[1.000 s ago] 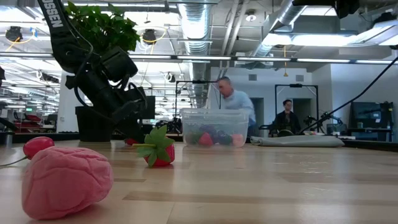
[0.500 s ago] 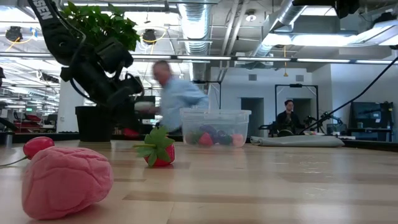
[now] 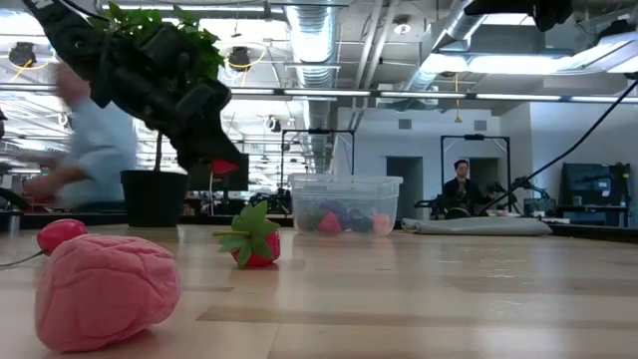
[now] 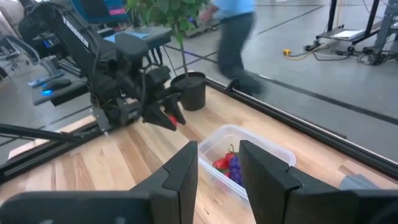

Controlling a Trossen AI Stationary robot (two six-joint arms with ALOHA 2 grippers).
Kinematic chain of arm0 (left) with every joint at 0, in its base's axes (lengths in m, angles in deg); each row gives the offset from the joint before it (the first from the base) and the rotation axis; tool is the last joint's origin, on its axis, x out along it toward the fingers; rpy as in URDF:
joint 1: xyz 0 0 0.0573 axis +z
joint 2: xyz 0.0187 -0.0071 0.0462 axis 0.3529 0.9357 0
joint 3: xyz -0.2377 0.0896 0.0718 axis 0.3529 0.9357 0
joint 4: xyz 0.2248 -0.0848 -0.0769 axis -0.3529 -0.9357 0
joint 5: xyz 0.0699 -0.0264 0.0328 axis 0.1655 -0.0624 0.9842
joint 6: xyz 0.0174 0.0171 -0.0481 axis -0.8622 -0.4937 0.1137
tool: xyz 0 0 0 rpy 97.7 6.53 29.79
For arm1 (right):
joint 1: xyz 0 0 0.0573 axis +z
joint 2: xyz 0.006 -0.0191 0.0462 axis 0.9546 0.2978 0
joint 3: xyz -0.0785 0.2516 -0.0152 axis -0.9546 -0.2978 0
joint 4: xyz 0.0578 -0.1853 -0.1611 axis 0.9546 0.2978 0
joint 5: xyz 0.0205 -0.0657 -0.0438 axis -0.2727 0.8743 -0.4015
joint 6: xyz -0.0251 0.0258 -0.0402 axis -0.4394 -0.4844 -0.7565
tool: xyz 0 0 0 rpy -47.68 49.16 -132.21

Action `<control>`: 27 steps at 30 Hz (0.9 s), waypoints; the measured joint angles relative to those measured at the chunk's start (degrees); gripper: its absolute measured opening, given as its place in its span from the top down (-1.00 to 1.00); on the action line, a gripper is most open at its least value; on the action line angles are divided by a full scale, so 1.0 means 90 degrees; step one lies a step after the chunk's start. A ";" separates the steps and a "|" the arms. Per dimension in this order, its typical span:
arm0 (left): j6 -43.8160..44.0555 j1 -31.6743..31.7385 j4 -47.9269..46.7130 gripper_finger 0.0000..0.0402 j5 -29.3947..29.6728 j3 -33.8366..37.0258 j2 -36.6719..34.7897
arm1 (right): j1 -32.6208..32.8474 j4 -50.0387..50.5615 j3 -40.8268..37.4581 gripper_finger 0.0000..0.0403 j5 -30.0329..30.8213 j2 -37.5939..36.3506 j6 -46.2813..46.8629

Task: Pick and placing Produce into tupperware
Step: Put the strawberry into the container

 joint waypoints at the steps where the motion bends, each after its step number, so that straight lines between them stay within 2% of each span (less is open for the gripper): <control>1: 0.0033 -0.0066 0.0024 0.34 -0.0001 0.0000 -0.0049 | 0.0000 -0.0025 0.0000 0.30 -0.0002 0.0040 0.0000; 6: 0.0151 -0.0403 0.0261 0.34 0.0011 -0.0017 -0.0166 | 0.0000 -0.0165 0.0000 0.30 -0.0002 0.0148 -0.0003; 12: -0.0040 -0.0694 0.0214 0.34 0.0287 -0.0436 -0.0163 | 0.0000 -0.0247 0.0000 0.30 0.0001 0.0134 -0.0003; 20: -0.0662 -0.0661 0.0186 0.34 0.0559 -0.1025 -0.0110 | -0.0002 -0.0295 0.0000 0.30 0.0001 0.0131 -0.0003; 27: -0.0774 -0.0464 0.0224 0.34 0.0458 -0.1395 0.0259 | -0.0016 -0.0308 0.0000 0.30 0.0020 0.0131 -0.0003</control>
